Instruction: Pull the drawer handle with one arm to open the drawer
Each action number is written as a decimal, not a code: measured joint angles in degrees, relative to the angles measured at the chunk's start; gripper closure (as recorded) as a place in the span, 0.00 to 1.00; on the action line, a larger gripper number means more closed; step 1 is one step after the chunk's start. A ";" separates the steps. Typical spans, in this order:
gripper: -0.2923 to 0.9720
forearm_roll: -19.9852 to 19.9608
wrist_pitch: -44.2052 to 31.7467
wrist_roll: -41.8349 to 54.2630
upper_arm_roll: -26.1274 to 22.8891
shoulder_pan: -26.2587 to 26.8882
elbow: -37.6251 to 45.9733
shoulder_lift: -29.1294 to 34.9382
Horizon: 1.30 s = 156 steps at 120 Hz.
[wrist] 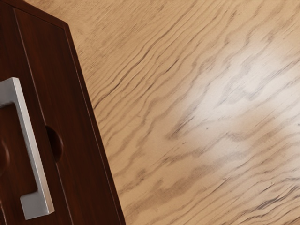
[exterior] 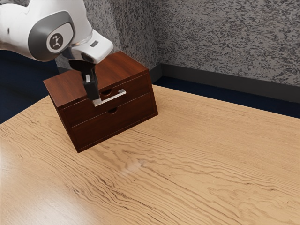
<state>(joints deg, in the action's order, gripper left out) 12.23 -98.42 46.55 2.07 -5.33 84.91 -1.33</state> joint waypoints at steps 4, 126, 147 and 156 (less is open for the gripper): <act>0.23 0.02 -0.48 0.09 0.10 -0.11 0.01 -0.48; 0.34 -0.14 -16.88 -0.89 5.75 -0.64 5.10 -7.48; 0.34 -0.83 -18.83 -1.28 5.75 -0.71 4.89 -9.46; 0.34 -1.06 -19.54 -1.44 5.76 -0.72 4.81 -10.18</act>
<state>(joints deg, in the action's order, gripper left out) 11.17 -117.96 45.11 7.82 -6.05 89.73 -11.51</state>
